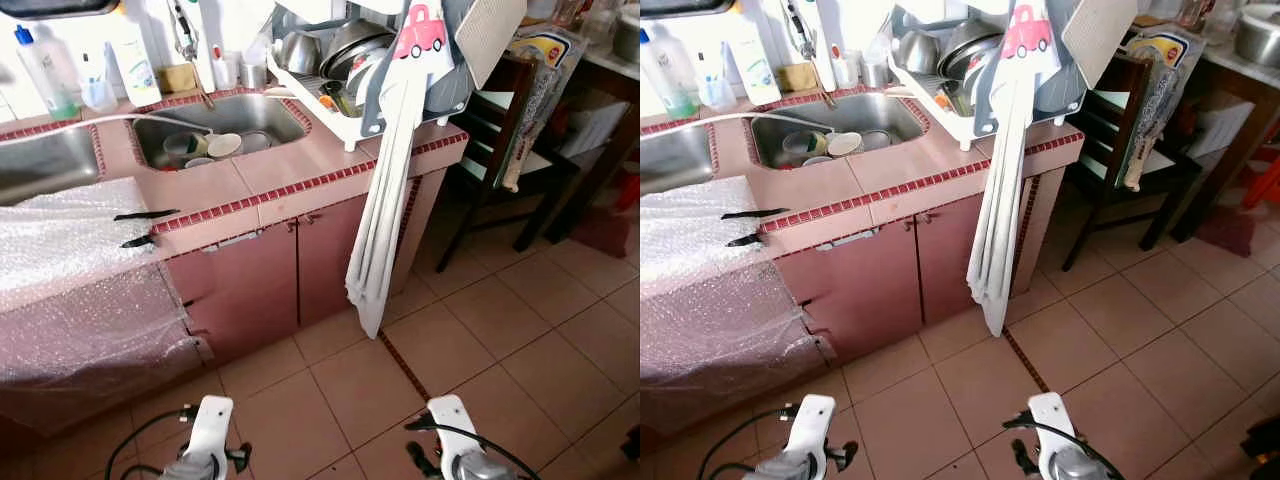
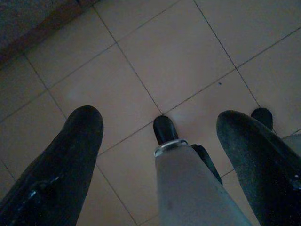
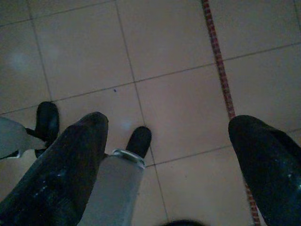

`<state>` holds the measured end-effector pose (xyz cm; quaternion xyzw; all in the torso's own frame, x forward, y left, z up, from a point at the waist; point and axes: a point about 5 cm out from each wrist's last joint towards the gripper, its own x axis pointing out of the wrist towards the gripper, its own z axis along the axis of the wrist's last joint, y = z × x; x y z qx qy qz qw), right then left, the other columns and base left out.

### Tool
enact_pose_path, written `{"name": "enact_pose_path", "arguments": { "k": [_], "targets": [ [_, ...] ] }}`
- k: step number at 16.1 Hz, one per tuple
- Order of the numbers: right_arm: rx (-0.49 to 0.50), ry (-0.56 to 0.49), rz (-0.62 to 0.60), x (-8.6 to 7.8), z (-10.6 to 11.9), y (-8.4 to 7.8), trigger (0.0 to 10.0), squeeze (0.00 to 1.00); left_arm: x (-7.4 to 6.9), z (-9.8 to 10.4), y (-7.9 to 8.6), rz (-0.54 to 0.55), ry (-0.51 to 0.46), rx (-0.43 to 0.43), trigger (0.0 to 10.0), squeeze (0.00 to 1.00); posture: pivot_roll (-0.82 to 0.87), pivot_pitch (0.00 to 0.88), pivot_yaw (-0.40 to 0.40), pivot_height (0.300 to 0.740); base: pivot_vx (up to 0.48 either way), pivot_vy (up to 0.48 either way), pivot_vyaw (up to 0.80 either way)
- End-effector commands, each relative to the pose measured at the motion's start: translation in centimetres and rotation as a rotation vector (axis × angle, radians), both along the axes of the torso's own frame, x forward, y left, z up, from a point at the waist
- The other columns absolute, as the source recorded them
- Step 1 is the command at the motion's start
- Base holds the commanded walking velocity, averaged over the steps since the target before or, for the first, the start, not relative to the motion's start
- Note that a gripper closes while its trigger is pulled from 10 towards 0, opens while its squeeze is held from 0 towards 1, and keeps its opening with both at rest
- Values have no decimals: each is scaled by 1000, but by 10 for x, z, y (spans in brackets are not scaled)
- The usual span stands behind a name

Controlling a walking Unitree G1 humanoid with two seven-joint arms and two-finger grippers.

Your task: Kitchen organization

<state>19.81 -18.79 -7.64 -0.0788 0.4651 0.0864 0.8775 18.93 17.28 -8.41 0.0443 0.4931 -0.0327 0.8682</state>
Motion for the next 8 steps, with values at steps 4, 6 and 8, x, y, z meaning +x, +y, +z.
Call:
{"name": "enact_pose_path", "arguments": {
  "k": [4, 6, 8],
  "targets": [
    [100, -190, -101, 33, 22, 0, 10000, 0, 50, 34, -8, -82, -320, -47, 10000, 0, -74, 0, 24, 740, 0, 0, 0],
    [95, -373, -137, 52, 44, -17, 10000, 0, 71, 57, 6, -162, -482, 23, 10000, 0, -89, 0, 44, 740, 0, 0, 0],
    [137, -583, -182, 63, 69, -29, 10000, 0, 79, 70, 12, -118, -578, -68, 10000, 0, -98, 0, 58, 740, 0, 0, 0]
  ]
}}
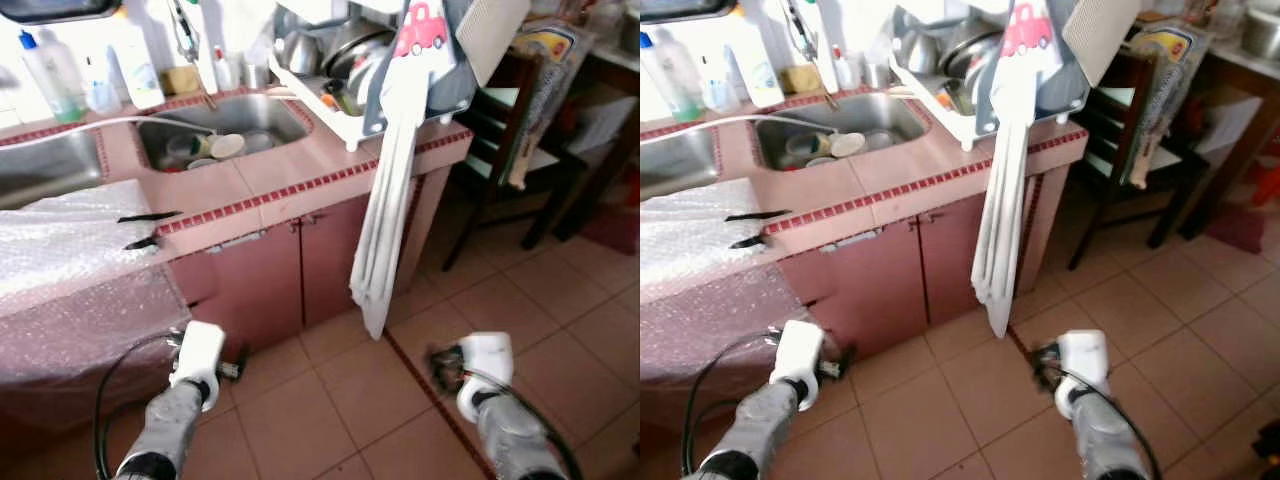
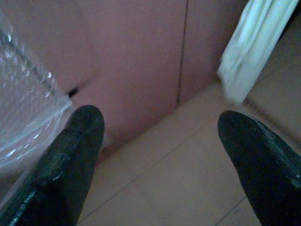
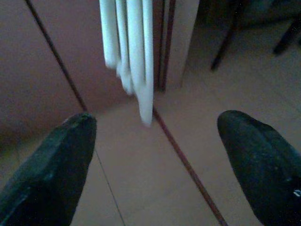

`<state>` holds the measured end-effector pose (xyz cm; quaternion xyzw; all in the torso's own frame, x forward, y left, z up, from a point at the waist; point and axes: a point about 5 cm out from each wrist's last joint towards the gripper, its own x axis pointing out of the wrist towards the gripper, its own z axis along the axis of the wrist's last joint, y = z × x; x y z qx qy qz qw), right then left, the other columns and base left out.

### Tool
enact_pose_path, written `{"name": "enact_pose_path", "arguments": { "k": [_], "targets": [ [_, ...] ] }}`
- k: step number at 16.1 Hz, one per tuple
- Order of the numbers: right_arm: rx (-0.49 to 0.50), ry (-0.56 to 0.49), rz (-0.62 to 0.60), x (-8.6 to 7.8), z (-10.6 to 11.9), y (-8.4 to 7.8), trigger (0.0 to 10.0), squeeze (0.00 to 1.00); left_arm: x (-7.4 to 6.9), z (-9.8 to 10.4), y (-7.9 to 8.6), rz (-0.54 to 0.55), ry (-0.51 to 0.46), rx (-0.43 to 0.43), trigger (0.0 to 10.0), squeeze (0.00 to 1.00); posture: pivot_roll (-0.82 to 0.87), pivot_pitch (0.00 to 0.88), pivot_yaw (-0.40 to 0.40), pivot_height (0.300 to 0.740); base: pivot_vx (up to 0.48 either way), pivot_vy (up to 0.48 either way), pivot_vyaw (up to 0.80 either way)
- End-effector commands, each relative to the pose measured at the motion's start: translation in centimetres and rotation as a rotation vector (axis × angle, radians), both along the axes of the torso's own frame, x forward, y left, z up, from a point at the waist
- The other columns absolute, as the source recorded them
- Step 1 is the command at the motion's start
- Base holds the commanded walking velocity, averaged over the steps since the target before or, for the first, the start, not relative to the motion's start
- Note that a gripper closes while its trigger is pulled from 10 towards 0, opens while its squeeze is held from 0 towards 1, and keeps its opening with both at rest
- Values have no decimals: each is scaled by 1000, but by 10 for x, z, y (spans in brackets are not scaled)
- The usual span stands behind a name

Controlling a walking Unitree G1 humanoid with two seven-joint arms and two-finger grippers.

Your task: Kitchen organization

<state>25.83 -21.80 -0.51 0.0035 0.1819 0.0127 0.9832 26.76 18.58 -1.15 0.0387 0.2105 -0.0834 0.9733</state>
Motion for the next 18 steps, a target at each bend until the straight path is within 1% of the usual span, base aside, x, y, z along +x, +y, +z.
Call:
{"name": "enact_pose_path", "arguments": {
  "k": [1, 2, 3, 4, 5, 6, 7, 8, 9, 10, 11, 12, 13, 14, 15, 18],
  "targets": [
    [43, -59, -12, 3, 10, -3, 10000, 0, 0, 4, -2, -17, -34, -27, 10000, 0, -99, 0, 62, 740, 0, 0, 0],
    [-3, -128, -66, -2, 24, -12, 10000, 0, -7, 20, -7, -94, -131, -46, 10000, 0, -98, 0, 59, 740, 0, 0, 0],
    [-4, -171, -62, -10, 35, -12, 10000, 0, -18, 31, -9, -103, -176, -76, 10000, 0, -103, 0, 53, 740, 0, 0, 0],
    [-52, -224, 42, -24, 46, -1, 10000, 0, -37, 30, -13, -115, -169, -106, 10000, 0, -115, 0, 56, 740, 0, 0, 0],
    [-64, -236, 79, -40, 53, 3, 10000, 0, -51, 26, -9, -88, -177, -92, 10000, 0, -125, 0, 58, 740, 0, 0, 0],
    [-69, -205, 52, -59, 51, -5, 10000, 0, -67, 16, 10, 17, -138, -63, 10000, 0, -132, 0, 65, 740, 0, 0, 0],
    [-78, -188, 52, -69, 53, -10, 10000, 0, -74, 18, 12, 22, -123, -51, 10000, 0, -128, 0, 68, 740, 0, 0, 0],
    [-86, -174, 60, -73, 58, -13, 10000, 0, -79, 18, 12, 15, -112, -28, 10000, 0, -126, 0, 70, 740, 0, 0, 0],
    [-92, -176, 63, -75, 63, -12, 10000, 0, -80, 19, 11, 12, -126, -22, 10000, 0, -126, 0, 73, 740, 0, 0, 0],
    [-95, -201, 62, -72, 74, -9, 10000, 0, -77, 27, 6, -45, -169, 17, 10000, 0, -126, 0, 72, 740, 0, 0, 0],
    [-118, -256, 77, -64, 87, -2, 10000, 0, -76, 28, 8, -26, -188, 35, 10000, 0, -127, 0, 73, 740, 0, 0, 0],
    [-155, -290, 104, -59, 95, 5, 10000, 0, -75, 27, 12, 4, -188, 52, 10000, 0, -135, 0, 76, 740, 0, 0, 0],
    [-207, -298, 112, -56, 96, 11, 10000, 0, -72, 19, 19, 116, -141, 5, 10000, 0, -137, 0, 77, 740, 0, 0, 800],
    [-192, -288, 106, -56, 93, 13, 10000, 0, -69, 20, 21, 115, -149, 8, 10000, 0, -133, 0, 77, 740, 0, 0, 800],
    [-192, -289, 107, -56, 93, 14, 10000, 0, -68, 20, 22, 131, -146, -7, 10000, 0, -131, 0, 79, 740, 0, 0, 800],
    [-178, -296, 95, -47, 92, 16, 10000, 0, -62, 12, 30, 143, -123, 12, 10000, 0, -119, 0, 85, 740, 0, 0, 800]
  ]
}}
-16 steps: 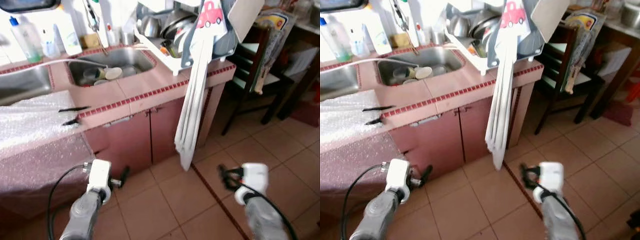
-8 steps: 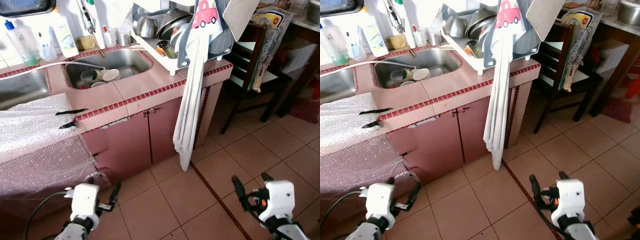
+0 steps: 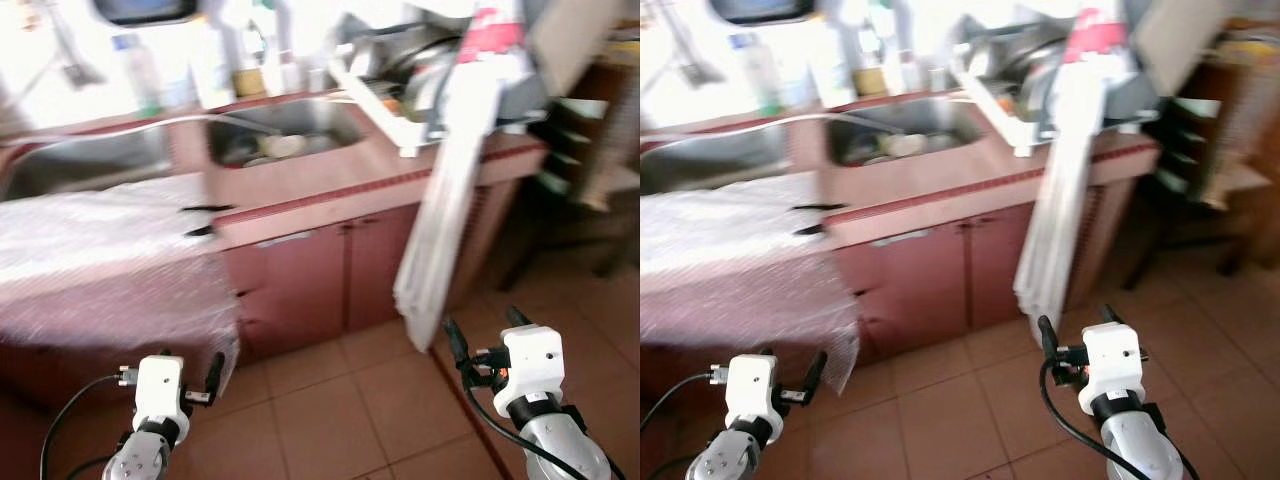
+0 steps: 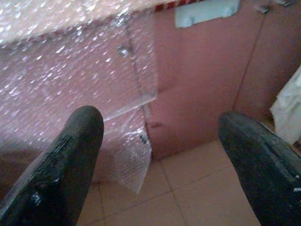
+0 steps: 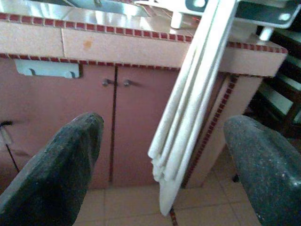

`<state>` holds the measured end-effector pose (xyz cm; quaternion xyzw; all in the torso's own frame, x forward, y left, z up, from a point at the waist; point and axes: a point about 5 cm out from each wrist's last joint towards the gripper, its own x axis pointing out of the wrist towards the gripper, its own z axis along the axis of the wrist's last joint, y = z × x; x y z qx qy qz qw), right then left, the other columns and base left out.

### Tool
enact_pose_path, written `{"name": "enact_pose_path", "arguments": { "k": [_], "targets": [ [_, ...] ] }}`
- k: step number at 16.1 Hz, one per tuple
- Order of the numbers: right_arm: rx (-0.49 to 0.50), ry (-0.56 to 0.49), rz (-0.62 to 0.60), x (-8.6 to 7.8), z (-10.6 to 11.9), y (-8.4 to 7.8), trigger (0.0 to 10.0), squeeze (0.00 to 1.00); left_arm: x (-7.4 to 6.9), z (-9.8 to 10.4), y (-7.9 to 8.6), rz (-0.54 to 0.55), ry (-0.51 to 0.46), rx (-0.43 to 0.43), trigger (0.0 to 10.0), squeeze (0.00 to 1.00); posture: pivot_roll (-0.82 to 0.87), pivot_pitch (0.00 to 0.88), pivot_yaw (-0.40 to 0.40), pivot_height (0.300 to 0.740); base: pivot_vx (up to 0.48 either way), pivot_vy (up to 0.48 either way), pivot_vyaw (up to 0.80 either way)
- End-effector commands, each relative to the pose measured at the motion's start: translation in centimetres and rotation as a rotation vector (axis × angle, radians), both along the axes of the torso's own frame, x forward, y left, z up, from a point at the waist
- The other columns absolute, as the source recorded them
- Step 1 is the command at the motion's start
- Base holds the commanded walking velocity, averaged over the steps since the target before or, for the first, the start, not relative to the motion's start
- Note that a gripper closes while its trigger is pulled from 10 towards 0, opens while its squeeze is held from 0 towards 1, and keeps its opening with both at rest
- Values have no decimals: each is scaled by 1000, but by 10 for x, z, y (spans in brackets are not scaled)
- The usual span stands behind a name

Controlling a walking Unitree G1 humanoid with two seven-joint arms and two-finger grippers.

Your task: Kitchen organization

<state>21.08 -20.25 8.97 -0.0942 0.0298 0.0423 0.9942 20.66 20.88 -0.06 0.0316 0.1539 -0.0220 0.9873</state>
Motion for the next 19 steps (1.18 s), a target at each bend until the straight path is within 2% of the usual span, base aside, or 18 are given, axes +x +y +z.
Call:
{"name": "enact_pose_path", "arguments": {
  "k": [1, 4, 5, 6, 9, 16, 19],
  "targets": [
    [37, 11, -18, 3, -2, 1, 10000, 0, 0, -4, 9, 23, 20, 10, 10000, 0, -113, 0, 87, 740, 0, 0, 0],
    [46, 19, -24, 7, -1, 6, 10000, 0, 4, -10, 14, 54, 51, 6, 10000, 0, -103, 0, 95, 740, 0, 84, 0],
    [41, 2, -40, 12, 3, 6, 10000, 0, 5, -20, 19, 74, 91, 2, 10000, 0, -102, 0, 106, 740, 0, 255, 0],
    [50, -7, -77, 17, 5, 1, 10000, 0, 4, -28, 24, 84, 128, 8, 10000, 0, -98, 0, 111, 740, 0, 450, 0],
    [50, -20, -91, 23, 10, 1, 10000, 0, 0, -36, 32, 110, 182, 15, 10000, 0, -96, 0, 112, 740, 0, 472, 0],
    [62, -13, -89, 26, 7, 6, 10000, 0, 9, -30, 26, 103, 112, 9, 10000, 0, -88, 0, 99, 740, 0, 472, 0],
    [109, 26, -71, 24, -2, 8, 10000, 0, 26, -16, 15, 96, 12, -8, 10000, 0, -76, 0, 77, 740, 0, 472, 0]
  ]
}}
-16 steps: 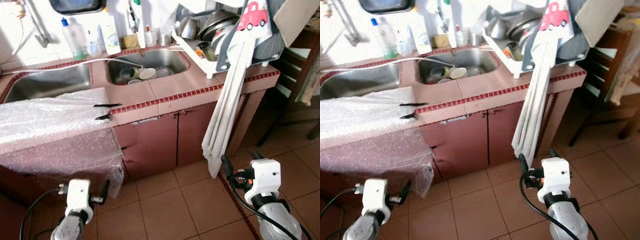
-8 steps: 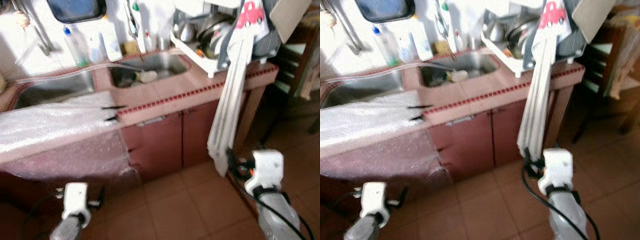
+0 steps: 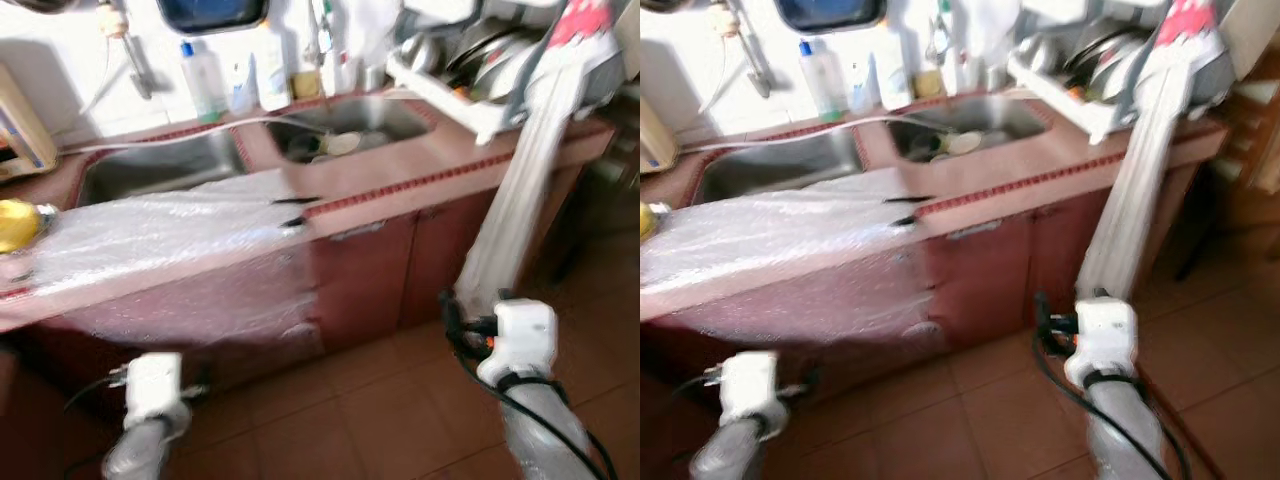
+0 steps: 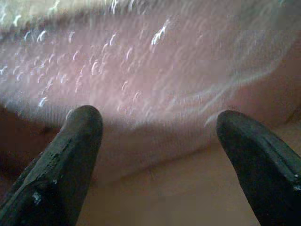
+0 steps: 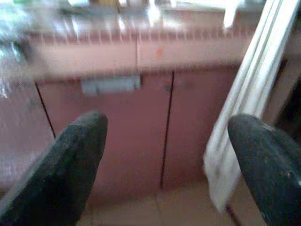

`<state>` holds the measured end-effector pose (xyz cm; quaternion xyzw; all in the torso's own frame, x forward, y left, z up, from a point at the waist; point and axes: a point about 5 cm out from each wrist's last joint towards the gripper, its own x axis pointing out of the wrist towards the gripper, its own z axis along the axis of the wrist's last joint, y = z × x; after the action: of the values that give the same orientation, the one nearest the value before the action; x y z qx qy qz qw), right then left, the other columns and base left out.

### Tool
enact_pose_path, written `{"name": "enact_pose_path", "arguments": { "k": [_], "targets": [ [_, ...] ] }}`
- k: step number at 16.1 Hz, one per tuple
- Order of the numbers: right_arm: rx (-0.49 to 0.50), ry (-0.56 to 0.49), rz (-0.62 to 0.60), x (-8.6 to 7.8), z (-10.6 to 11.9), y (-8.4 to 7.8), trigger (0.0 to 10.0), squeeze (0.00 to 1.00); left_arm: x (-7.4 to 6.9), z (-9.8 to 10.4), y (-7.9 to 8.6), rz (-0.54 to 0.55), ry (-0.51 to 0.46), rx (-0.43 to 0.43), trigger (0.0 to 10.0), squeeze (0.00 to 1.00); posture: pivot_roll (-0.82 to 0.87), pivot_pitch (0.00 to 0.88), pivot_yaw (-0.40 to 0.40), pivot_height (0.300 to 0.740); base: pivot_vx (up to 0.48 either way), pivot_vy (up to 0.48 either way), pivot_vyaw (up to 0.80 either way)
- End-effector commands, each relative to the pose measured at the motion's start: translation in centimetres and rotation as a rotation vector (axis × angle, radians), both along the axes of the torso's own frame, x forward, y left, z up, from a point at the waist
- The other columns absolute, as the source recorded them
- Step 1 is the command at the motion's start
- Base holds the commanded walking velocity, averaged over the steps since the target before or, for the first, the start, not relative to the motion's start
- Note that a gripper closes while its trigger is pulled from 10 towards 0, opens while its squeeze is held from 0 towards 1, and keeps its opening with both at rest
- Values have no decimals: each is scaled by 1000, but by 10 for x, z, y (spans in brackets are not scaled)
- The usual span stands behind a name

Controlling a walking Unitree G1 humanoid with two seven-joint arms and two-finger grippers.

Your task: Kitchen organization

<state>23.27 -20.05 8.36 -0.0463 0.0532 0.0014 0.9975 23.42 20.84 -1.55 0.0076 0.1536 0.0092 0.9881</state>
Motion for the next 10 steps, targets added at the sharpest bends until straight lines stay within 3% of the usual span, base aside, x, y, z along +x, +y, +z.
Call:
{"name": "enact_pose_path", "arguments": {
  "k": [1, 2, 3, 6, 10],
  "targets": [
    [39, 12, 9, 1, -4, 4, 10000, 0, 12, 22, 4, 9, -87, 32, 10000, 0, -71, 0, 68, 740, 0, 472, 0],
    [23, 44, 9, -2, -14, 0, 10000, 0, 20, 47, -7, 16, -172, 22, 10000, 0, -59, 0, 49, 740, 0, 465, 0],
    [12, 57, 7, -4, -17, -3, 10000, 0, 21, 58, -11, 17, -201, 18, 10000, 0, -54, 0, 40, 740, 0, 349, 0],
    [-15, 50, 36, 1, -13, -3, 10000, 0, 15, 70, -16, 23, -227, 23, 10000, 0, -53, 0, 26, 740, 0, 332, 0],
    [-24, 19, 51, 5, -7, -1, 10000, 0, 8, 85, -28, 30, -209, 27, 10000, 0, -58, 0, 22, 740, 0, 0, 0]
  ]
}}
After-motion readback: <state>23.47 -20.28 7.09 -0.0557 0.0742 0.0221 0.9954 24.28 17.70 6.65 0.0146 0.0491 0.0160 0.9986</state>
